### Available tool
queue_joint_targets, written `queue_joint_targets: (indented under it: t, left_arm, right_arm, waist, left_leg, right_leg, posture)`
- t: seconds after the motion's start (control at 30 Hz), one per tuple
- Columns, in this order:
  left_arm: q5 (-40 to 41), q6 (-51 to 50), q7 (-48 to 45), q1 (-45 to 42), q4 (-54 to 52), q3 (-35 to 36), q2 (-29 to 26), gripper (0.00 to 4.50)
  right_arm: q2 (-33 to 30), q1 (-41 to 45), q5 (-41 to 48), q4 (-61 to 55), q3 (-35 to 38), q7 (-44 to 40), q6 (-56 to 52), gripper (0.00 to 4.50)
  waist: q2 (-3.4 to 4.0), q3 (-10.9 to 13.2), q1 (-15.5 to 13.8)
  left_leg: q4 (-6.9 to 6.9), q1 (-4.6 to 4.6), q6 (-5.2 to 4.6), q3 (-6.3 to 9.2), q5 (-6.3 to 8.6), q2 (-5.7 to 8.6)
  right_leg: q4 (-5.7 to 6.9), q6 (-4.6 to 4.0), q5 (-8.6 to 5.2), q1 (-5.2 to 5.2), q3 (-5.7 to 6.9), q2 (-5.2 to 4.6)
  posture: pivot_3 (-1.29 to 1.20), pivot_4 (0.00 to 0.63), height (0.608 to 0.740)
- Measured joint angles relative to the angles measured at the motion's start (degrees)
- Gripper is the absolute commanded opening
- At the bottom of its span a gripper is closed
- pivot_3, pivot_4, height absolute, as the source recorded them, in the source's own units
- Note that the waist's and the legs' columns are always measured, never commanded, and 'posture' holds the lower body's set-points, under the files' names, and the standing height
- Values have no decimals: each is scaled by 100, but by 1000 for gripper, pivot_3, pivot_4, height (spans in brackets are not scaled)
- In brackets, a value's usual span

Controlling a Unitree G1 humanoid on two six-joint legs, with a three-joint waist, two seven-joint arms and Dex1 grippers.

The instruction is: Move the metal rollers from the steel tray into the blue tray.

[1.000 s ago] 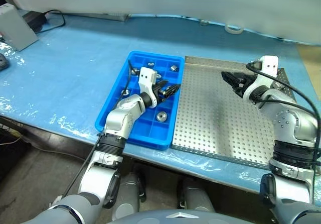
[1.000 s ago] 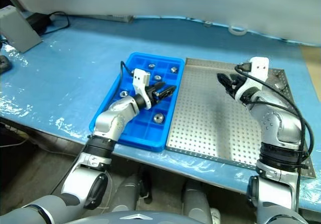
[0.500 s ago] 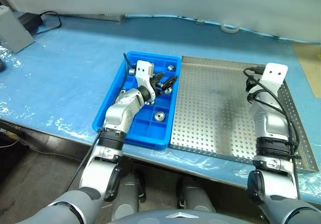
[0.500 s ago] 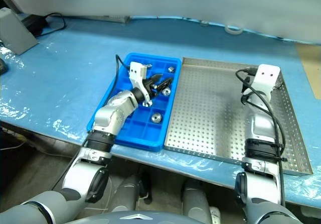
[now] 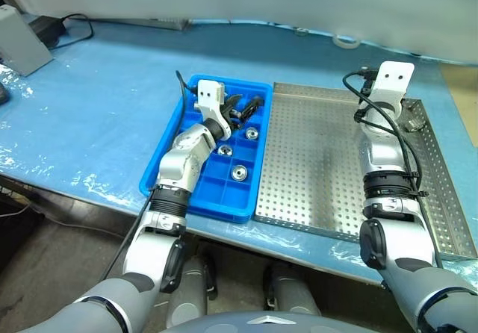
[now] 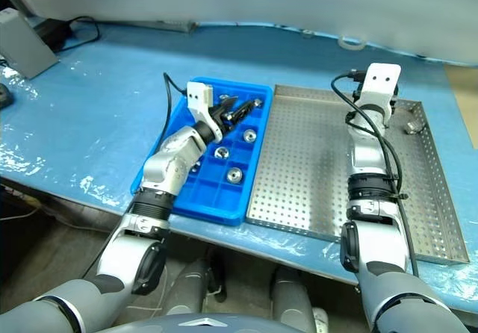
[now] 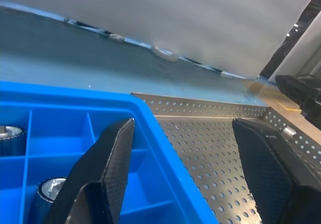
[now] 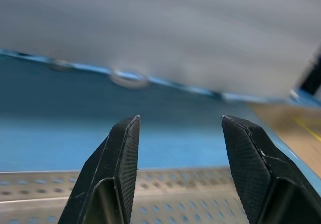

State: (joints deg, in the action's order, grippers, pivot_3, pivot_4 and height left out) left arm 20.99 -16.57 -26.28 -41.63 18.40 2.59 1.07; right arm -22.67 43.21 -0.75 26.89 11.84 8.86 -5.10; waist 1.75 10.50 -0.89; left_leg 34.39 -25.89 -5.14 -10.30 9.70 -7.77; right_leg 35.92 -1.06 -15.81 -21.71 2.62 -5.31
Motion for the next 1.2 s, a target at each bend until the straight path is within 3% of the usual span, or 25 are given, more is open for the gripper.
queue_joint_targets:
  t: [0.1,0.17,0.3,0.67,1.0,1.2]
  left_arm:
    - [3,196,-164,121,-236,-72,-14,3334]
    - [4,305,-323,250,-369,-150,-61,3334]
    - [21,302,-641,389,-470,-204,-307,3334]
    - [281,-22,-1570,415,-571,-302,-721,3334]
    - [455,-433,-1689,342,-541,-283,-764,3334]
    - [480,-590,-1672,215,-527,-284,-756,3334]
  right_arm:
    - [-70,-384,445,-605,-134,-1136,106,2659]
    - [-73,-838,1341,-1354,-73,-2086,-556,2659]
    - [-207,-1612,2505,-2284,79,-3101,-1670,2659]
    - [7,-2196,2869,-3161,308,-2989,-2151,2659]
    - [117,-2089,2379,-2870,364,-2493,-1918,2659]
    - [392,-1991,2791,-3665,-143,-2812,-2365,2659]
  waist:
    - [0,0,3]
    - [-4,2,-12]
    - [-4,3,-10]
    - [-8,5,8]
    - [-9,5,20]
    - [-12,7,4]
  left_leg:
    - [16,-14,-9,3,5,-3]
    - [18,-12,-10,8,6,-6]
    - [47,-9,-12,10,4,-7]
    - [-6,58,39,-23,-39,-3]
    - [-21,17,17,-40,-50,-3]
    - [-22,15,18,-40,-52,-7]
  right_leg:
    - [15,2,1,-11,7,-2]
    - [18,1,1,-7,11,-3]
    - [55,-23,-13,-10,10,-6]
    - [68,-36,-7,-3,-45,-2]
    - [65,-36,-7,-59,-53,-1]
    - [70,-37,-7,-63,-52,2]
  posture:
    - [-144,150,740]
    - [-149,150,740]
    - [-174,150,740]
    - [-215,150,740]
    - [-208,150,740]
    - [-105,150,740]
